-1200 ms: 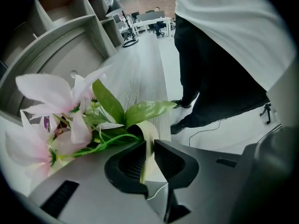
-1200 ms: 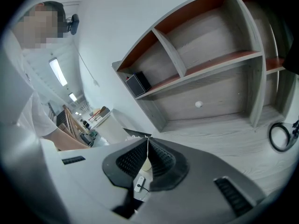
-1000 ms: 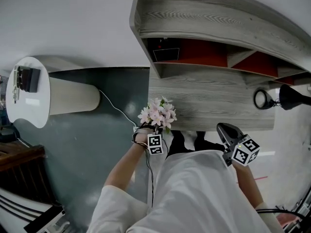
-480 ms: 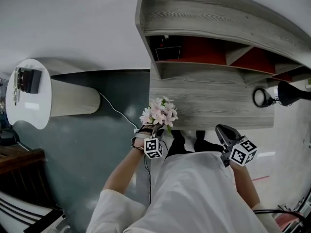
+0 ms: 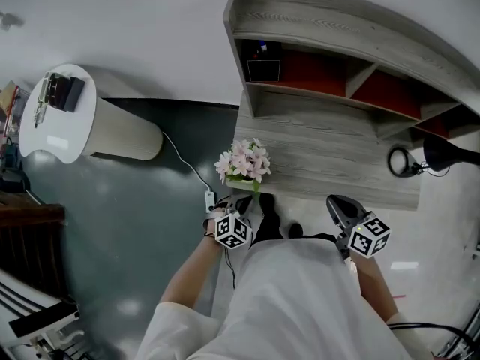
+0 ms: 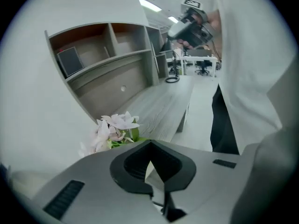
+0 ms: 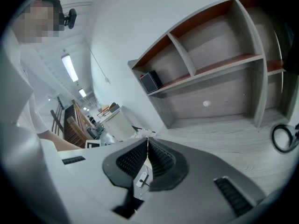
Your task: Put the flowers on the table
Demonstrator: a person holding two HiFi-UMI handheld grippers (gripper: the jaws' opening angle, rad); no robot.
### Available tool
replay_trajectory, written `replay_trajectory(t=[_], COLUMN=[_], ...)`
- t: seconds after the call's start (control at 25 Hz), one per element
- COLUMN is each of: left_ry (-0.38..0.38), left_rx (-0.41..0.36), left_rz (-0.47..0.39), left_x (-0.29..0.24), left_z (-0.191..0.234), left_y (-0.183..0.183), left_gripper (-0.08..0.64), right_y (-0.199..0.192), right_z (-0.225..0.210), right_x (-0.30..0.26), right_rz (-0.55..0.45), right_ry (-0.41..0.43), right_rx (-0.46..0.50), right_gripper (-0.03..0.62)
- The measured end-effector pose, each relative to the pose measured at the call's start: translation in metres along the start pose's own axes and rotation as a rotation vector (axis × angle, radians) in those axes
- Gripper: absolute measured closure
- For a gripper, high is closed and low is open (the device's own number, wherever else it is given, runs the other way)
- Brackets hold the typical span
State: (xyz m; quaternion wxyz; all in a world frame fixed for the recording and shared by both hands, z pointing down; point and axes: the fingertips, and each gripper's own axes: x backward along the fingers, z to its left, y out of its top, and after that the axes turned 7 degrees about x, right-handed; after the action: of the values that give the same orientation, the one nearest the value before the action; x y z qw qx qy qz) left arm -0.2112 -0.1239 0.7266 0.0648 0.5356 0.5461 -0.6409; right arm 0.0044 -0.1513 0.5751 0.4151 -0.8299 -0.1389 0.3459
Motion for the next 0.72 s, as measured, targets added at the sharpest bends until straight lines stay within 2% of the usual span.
replay_trajectory(t=[0.16,0.24,0.36,0.52,0.64,0.72], left_ry=[-0.05,-0.051,-0.027,0.02,0.02,0.032], left_rx=[0.331,0.446,0.591,0.735,0.874,0.932], left_rz=[-0.057,-0.097,-0.155,-0.216,-0.228,-0.256], left_x=[0.021,0.032,0.052,0.079,0.1,0.116], left_z=[-0.026,-0.039,-0.059,-0.078,-0.095,-0.102], left_y=[0.006,0.009,0.018,0.024,0.023,0.027], left_gripper=[0.551,0.551,0.551,0.551,0.551,0.551], right_y=[-0.016,-0.028,-0.045,-0.068,-0.081,-0.086], right_z=[0.01,0.013,0.017,0.021,0.027,0.033], right_x=[0.02,0.031,0.046,0.066,0.079,0.085], right_rz=[0.041,0.053,0.078,0.102,0.099,0.086], right_ry=[0.054,0.081,0.119,0.143,0.162,0.175], right_rx=[0.084,0.091,0.108,0.131,0.108,0.087], right_gripper=[0.572,0.572,0.572,0.572,0.572,0.572])
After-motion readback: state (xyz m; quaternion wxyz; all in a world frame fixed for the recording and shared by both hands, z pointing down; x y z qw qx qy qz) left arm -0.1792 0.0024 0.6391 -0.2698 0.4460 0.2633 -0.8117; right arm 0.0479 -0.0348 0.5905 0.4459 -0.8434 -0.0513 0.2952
